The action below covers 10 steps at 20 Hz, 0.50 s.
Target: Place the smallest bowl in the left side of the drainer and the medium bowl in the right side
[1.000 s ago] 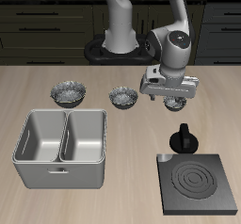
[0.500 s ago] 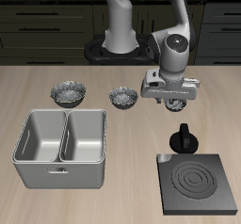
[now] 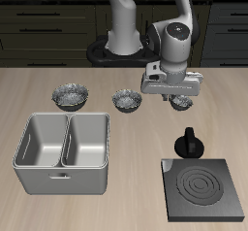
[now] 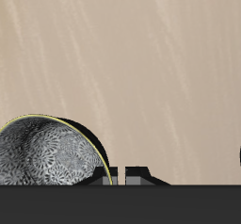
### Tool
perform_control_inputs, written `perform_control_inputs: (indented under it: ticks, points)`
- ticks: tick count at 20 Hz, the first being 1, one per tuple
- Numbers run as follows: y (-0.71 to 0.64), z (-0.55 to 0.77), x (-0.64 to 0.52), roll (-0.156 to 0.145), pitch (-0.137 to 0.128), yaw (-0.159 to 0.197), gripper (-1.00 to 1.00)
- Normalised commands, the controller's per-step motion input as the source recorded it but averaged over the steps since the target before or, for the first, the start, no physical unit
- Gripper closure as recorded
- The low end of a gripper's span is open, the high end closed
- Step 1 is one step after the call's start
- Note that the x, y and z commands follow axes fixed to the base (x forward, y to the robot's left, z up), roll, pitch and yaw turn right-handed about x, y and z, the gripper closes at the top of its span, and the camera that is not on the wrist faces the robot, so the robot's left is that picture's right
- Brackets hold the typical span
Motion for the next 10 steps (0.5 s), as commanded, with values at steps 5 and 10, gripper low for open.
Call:
perform_control_inputs:
  ticks: [5, 10]
  points:
    - [-0.29, 0.52, 0.15, -0.044, -0.084, 0.049, 1.0]
    - [-0.27, 0.65, 0.03, -0.012, -0.085, 0.014, 1.0]
